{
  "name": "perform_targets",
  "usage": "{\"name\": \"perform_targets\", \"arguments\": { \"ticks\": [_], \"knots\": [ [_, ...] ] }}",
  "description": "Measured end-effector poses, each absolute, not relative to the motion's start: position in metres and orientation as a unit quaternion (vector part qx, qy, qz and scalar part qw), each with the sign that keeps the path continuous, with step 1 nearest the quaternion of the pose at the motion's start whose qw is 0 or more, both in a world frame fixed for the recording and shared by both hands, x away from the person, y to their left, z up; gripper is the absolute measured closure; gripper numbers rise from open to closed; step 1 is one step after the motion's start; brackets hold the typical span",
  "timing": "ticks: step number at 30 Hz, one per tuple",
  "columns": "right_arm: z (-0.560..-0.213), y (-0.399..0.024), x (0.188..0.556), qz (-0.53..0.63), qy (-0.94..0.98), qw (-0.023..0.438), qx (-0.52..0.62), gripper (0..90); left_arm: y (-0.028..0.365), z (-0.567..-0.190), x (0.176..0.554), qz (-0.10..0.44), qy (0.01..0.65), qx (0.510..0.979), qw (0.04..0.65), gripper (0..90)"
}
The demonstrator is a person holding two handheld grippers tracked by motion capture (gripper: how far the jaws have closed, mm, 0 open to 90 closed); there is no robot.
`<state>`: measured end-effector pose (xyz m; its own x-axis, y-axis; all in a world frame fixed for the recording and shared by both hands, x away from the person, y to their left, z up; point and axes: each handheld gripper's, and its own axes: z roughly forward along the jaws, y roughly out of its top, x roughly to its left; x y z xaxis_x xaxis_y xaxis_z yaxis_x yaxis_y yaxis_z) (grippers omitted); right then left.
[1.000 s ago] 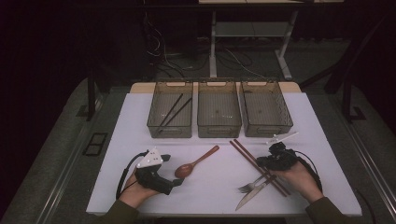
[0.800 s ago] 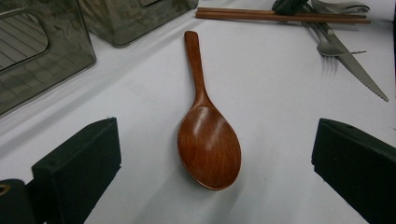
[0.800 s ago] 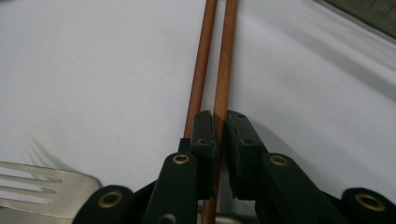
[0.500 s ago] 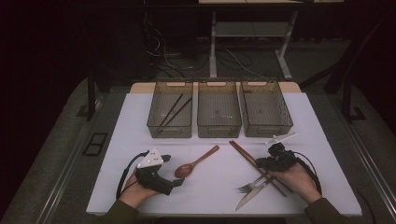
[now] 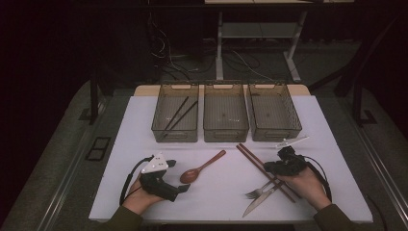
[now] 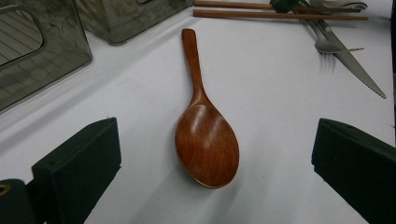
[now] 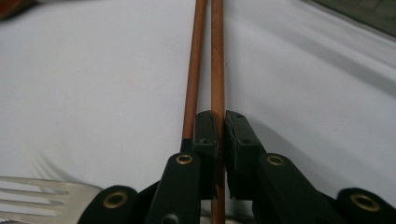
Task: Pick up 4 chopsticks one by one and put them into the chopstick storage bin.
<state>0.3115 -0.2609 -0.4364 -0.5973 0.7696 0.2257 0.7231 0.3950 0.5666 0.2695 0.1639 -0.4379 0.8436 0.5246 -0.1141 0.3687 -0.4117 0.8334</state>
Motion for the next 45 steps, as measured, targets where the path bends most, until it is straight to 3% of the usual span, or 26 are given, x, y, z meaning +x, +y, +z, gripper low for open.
{"name": "perform_targets", "arguments": {
  "ticks": [45],
  "knots": [
    [-0.407, -0.236, 0.312, 0.393, 0.847, 0.032, 0.357, 83.2, 0.165, -0.438, 0.27, 0.083, 0.264, 0.836, 0.474, 0.7]
  ]
}}
